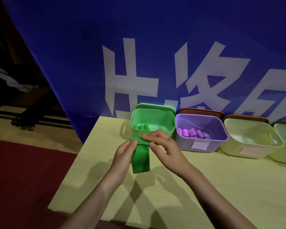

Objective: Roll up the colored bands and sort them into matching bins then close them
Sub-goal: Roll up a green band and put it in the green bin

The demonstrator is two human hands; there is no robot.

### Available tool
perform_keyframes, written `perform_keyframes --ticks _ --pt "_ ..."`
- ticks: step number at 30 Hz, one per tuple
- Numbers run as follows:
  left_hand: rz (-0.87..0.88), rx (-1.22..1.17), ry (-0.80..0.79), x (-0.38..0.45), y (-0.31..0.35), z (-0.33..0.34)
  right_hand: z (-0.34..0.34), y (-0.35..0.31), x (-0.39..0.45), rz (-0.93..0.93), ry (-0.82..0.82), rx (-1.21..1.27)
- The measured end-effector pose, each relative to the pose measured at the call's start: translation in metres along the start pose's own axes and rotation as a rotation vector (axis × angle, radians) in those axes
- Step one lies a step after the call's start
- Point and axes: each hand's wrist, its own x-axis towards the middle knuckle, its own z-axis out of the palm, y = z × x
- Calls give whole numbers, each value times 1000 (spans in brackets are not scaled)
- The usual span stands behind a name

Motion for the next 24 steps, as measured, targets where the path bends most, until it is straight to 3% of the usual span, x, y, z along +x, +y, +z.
perform_keyframes --ticks 4,8,14,18,24 --pt "101 135 -46 -1 4 2 7 -5 7 224 33 177" --pt "205 301 -110 1 5 4 10 -3 9 257 87 265" --pt "265 359 -137 4 1 10 -3 2 8 270 9 409" --pt "193 236 -147 7 0 16 -14 7 10 259 -42 460" --pt "35 -40 2 11 0 43 -19 8 16 281 64 466"
